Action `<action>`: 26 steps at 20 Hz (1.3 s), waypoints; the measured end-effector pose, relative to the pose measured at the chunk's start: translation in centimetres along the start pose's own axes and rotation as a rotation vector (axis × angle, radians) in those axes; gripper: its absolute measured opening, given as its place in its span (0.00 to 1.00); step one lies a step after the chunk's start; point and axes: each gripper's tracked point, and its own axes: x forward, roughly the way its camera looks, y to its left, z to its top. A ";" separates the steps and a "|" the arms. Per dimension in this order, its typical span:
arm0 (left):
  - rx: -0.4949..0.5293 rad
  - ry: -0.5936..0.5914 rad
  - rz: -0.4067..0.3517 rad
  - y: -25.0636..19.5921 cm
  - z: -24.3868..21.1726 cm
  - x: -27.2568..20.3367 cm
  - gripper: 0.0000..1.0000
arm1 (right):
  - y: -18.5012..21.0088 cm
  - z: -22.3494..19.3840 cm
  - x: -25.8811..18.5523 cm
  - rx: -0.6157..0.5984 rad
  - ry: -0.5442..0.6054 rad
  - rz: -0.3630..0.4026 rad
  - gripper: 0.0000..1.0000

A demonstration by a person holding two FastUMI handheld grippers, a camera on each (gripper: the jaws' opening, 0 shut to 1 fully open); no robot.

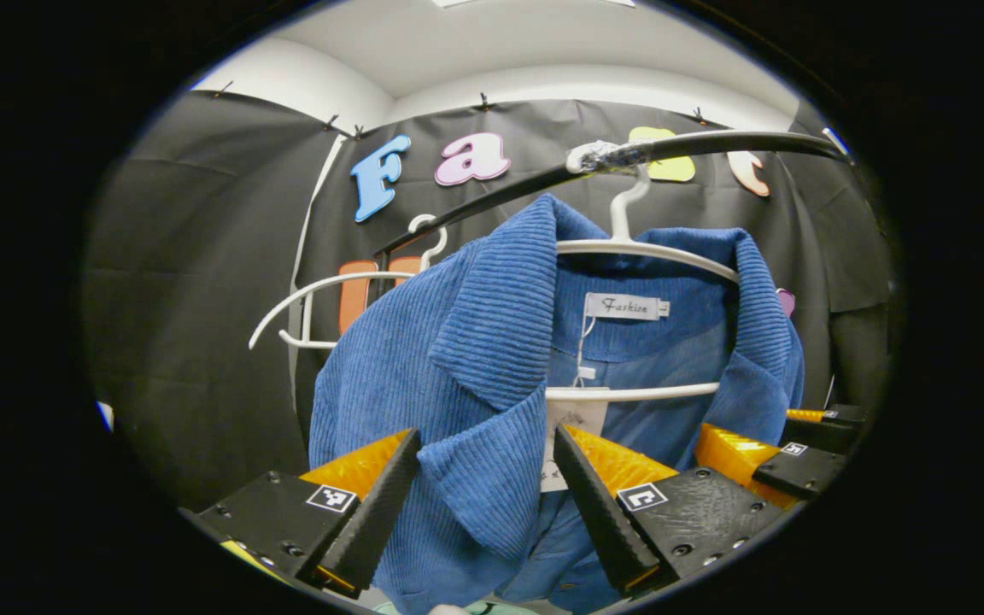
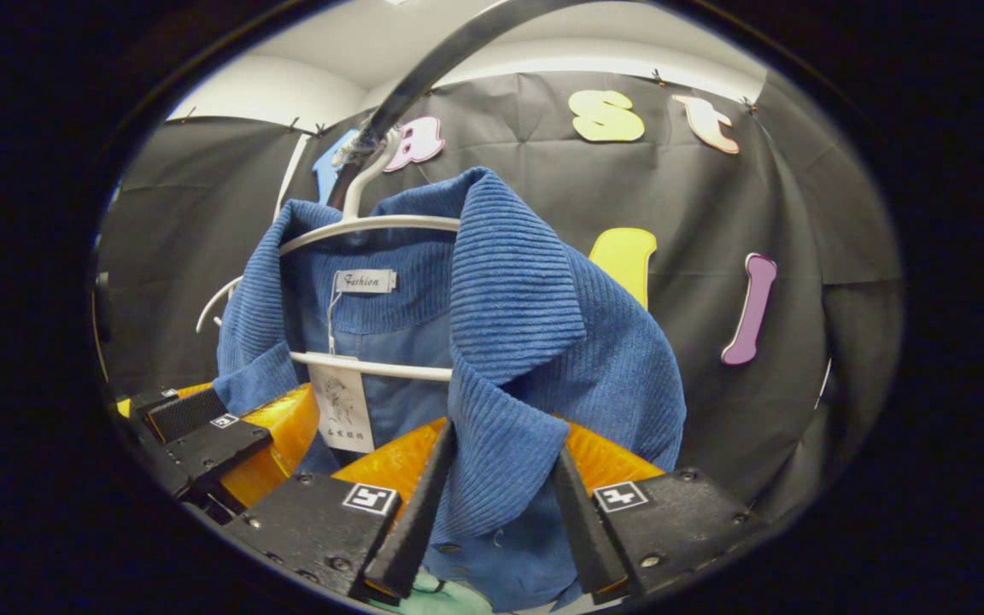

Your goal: Grasp the clothes on the hanger with both hands and then place them into the laundry hamper below.

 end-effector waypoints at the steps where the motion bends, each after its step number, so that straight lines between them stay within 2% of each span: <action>1: -0.003 0.006 0.001 0.2 -0.2 0.2 0.86 | 0.0 0.2 0.1 0.005 -0.003 0.003 0.61; 2: 0.003 0.009 0.006 0.2 -0.1 0.4 0.72 | -0.1 0.0 0.0 0.009 -0.008 0.008 0.53; 4: 0.009 0.018 0.013 0.7 -0.3 0.6 0.68 | -0.5 0.0 0.0 0.029 -0.009 0.015 0.37; 6: -0.011 0.036 -0.008 0.9 -0.5 0.7 0.47 | -0.6 -0.2 -0.1 0.056 -0.007 0.043 0.18; 8: -0.020 0.051 0.011 1.5 -0.7 0.7 0.27 | -0.5 -0.2 -0.3 0.073 -0.007 0.075 0.12; 10: -0.027 0.057 -0.010 1.0 -0.7 0.8 0.09 | -0.6 -0.1 -0.4 0.076 -0.013 0.097 0.11; 12: -0.017 0.059 -0.029 0.9 -0.5 0.6 0.02 | -0.4 -0.2 -0.7 0.100 -0.015 0.127 0.07; 14: -0.037 0.059 -0.051 0.9 -0.5 0.5 0.04 | -0.2 -0.2 -0.9 0.155 -0.013 0.171 0.06; 15: -0.054 0.057 -0.069 0.8 -0.3 0.2 0.00 | -0.1 -0.1 -1.1 0.202 -0.014 0.204 0.06; 17: -0.058 0.053 -0.070 1.6 -0.1 -0.1 0.04 | 0.7 0.2 -1.4 0.303 -0.010 0.307 0.05; 18: -0.066 0.050 -0.078 1.9 0.2 -0.3 0.00 | 0.8 0.4 -1.5 0.340 -0.008 0.357 0.05; 19: -0.081 0.045 -0.086 2.2 0.5 -0.4 0.04 | 0.8 0.6 -1.9 0.364 -0.013 0.396 0.05; 21: -0.117 0.029 -0.097 2.9 1.5 -0.7 0.00 | 0.5 1.7 -3.0 0.412 -0.038 0.473 0.05; 22: -0.130 0.019 -0.100 3.3 2.1 -0.8 0.04 | 0.8 2.3 -3.5 0.449 -0.049 0.516 0.05; 24: -0.160 0.000 -0.108 3.8 3.4 -0.9 0.00 | 0.7 3.5 -4.2 0.546 -0.068 0.589 0.05; 25: -0.180 -0.013 -0.117 4.1 4.3 -0.8 0.04 | 0.6 4.2 -4.6 0.597 -0.073 0.633 0.05; 26: -0.199 -0.024 -0.123 4.4 5.2 -0.8 0.00 | 0.3 4.9 -4.6 0.641 -0.085 0.659 0.05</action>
